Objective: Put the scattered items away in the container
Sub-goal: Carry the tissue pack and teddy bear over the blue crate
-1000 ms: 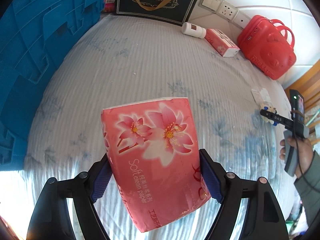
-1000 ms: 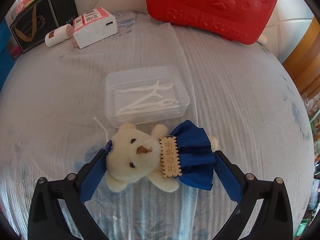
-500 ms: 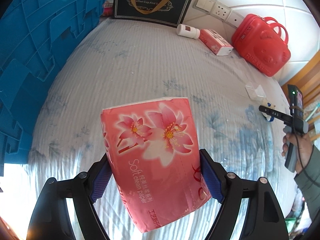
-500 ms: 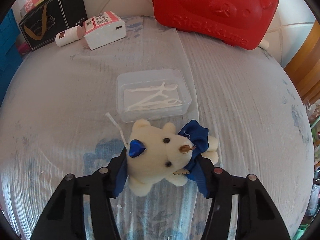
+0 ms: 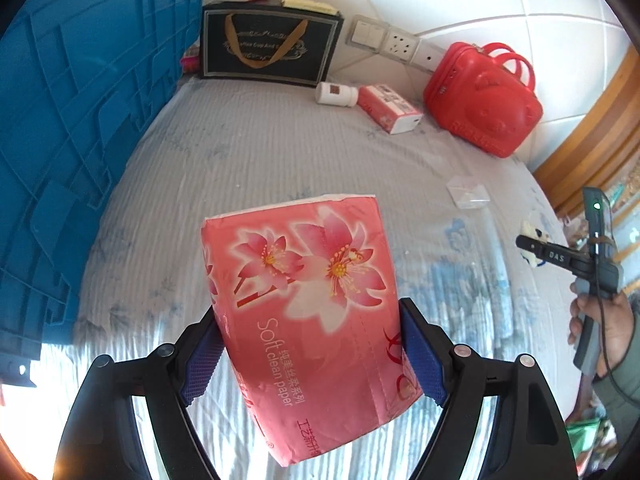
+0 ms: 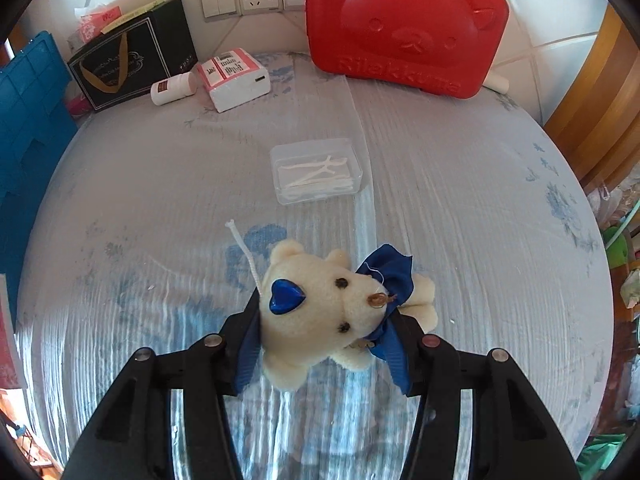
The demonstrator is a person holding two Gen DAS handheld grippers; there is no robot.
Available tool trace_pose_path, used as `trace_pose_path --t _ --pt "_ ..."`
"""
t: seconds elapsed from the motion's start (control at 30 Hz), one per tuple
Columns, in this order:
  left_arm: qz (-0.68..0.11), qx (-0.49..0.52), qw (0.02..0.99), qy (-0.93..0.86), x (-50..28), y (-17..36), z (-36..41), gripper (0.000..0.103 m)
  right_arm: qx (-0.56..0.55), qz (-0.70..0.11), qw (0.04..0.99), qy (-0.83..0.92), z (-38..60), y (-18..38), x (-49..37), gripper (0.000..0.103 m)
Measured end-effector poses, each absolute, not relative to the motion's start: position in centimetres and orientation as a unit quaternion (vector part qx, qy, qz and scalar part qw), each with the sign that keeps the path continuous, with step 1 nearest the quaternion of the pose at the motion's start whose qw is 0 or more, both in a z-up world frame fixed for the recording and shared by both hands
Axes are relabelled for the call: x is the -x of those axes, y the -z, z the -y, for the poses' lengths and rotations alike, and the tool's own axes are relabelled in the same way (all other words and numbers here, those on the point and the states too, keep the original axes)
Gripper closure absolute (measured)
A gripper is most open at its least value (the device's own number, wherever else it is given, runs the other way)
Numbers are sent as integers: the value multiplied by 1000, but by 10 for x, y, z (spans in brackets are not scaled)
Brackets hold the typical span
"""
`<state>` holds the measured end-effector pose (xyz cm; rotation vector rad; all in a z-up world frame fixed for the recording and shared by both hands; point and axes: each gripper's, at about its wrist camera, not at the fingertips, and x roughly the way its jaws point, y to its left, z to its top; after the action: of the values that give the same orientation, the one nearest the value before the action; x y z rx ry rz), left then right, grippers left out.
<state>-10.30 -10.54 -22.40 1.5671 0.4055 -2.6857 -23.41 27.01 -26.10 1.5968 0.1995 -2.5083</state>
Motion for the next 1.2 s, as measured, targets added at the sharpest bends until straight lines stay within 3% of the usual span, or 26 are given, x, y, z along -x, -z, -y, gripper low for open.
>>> trace_pose_path --t 0.6,1.2 --pt "-95 -425 -50 899 84 110 70 22 -465 -37 88 880 -264 108 120 51" --pt "-59 -378 -63 922 56 58 57 22 -416 -22 104 903 -263 55 48 51"
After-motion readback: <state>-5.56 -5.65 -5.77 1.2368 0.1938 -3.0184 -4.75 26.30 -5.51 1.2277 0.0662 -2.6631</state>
